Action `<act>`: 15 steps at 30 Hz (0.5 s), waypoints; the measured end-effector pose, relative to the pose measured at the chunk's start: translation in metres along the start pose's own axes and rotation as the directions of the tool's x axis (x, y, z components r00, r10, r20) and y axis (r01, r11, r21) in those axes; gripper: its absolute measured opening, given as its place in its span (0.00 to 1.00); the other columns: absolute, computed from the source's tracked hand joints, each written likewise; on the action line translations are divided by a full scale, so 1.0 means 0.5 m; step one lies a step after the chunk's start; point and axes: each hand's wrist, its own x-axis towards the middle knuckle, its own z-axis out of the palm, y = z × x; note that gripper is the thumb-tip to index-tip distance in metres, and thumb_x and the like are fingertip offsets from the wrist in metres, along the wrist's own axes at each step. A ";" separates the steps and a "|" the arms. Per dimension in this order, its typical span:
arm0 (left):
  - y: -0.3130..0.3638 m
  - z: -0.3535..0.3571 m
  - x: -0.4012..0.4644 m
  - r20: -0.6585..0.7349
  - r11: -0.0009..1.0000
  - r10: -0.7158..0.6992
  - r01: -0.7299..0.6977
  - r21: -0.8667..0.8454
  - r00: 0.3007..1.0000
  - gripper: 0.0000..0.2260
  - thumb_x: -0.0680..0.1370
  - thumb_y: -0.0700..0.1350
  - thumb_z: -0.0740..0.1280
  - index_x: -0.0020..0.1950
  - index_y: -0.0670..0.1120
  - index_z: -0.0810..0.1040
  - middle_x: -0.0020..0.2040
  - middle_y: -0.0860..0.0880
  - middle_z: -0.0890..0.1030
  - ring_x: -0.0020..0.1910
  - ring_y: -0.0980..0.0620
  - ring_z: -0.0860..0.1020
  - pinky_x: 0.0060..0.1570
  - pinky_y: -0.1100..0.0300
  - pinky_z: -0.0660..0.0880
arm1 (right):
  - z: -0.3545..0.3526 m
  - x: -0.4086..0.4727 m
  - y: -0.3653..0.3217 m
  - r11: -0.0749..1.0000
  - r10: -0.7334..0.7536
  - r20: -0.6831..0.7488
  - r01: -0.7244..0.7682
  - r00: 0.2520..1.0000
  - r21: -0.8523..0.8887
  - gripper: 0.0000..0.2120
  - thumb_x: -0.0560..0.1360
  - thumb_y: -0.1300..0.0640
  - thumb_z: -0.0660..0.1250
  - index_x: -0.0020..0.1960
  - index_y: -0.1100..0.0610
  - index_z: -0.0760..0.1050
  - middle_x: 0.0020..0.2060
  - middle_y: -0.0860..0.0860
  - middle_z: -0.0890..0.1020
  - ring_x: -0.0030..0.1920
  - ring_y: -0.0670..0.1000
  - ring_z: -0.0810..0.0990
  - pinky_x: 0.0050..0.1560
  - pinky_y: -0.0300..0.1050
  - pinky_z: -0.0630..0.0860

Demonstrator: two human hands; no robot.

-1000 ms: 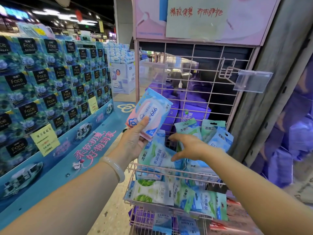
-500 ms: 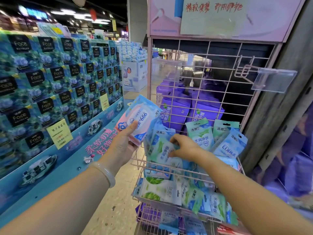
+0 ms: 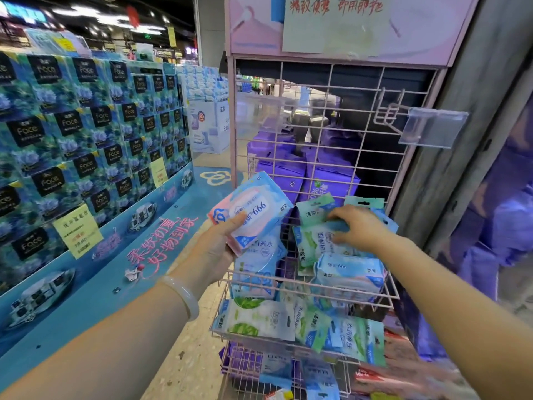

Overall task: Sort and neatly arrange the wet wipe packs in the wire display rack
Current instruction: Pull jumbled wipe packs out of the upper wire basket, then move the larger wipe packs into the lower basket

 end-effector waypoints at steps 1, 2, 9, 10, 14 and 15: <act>-0.004 0.007 -0.001 0.020 1.000 -0.010 0.010 0.021 1.000 0.09 0.73 0.41 0.67 0.51 0.39 0.79 0.41 0.46 0.86 0.41 0.51 0.84 0.43 0.56 0.82 | 0.002 -0.004 0.002 1.000 -0.001 -0.093 0.004 0.996 0.025 0.23 0.69 0.53 0.72 0.62 0.55 0.73 0.57 0.55 0.78 0.59 0.56 0.73 0.59 0.48 0.69; -0.007 0.012 0.001 0.034 0.999 -0.016 0.014 0.036 0.999 0.11 0.73 0.41 0.67 0.54 0.39 0.78 0.44 0.46 0.86 0.42 0.51 0.84 0.48 0.55 0.80 | 0.001 -0.008 0.000 0.996 0.008 -0.198 0.010 0.980 0.090 0.22 0.69 0.52 0.72 0.61 0.56 0.75 0.54 0.54 0.78 0.58 0.56 0.73 0.58 0.47 0.69; -0.021 0.029 0.000 0.123 0.985 -0.082 0.061 0.163 0.989 0.17 0.68 0.42 0.71 0.56 0.41 0.79 0.51 0.43 0.84 0.50 0.45 0.82 0.56 0.49 0.77 | -0.024 -0.039 -0.098 0.503 0.012 0.091 -0.085 0.996 0.860 0.30 0.67 0.40 0.68 0.65 0.49 0.65 0.51 0.47 0.80 0.52 0.47 0.80 0.51 0.46 0.78; -0.021 0.028 -0.002 0.152 0.982 -0.089 0.062 0.176 0.984 0.17 0.66 0.43 0.71 0.55 0.41 0.80 0.50 0.43 0.84 0.47 0.46 0.83 0.52 0.51 0.79 | -0.020 -0.043 -0.104 0.479 -0.007 0.127 -0.109 0.992 0.871 0.30 0.67 0.43 0.69 0.65 0.49 0.65 0.52 0.49 0.80 0.51 0.48 0.81 0.49 0.45 0.79; -0.015 0.019 -0.013 0.199 0.972 -0.115 0.069 0.225 0.973 0.17 0.63 0.43 0.72 0.52 0.43 0.80 0.43 0.45 0.86 0.39 0.49 0.84 0.40 0.54 0.82 | 0.003 -0.060 -0.118 0.340 -0.023 0.192 -0.173 0.981 0.924 0.27 0.69 0.53 0.72 0.64 0.54 0.67 0.54 0.55 0.80 0.47 0.52 0.82 0.40 0.41 0.79; -0.014 0.018 -0.015 0.198 0.971 -0.112 0.065 0.230 0.974 0.16 0.64 0.43 0.71 0.50 0.43 0.79 0.41 0.46 0.86 0.37 0.50 0.84 0.36 0.56 0.82 | 0.009 -0.064 -0.122 0.313 -0.022 0.189 -0.172 0.982 0.934 0.25 0.69 0.55 0.72 0.64 0.55 0.68 0.53 0.54 0.81 0.46 0.51 0.83 0.39 0.42 0.80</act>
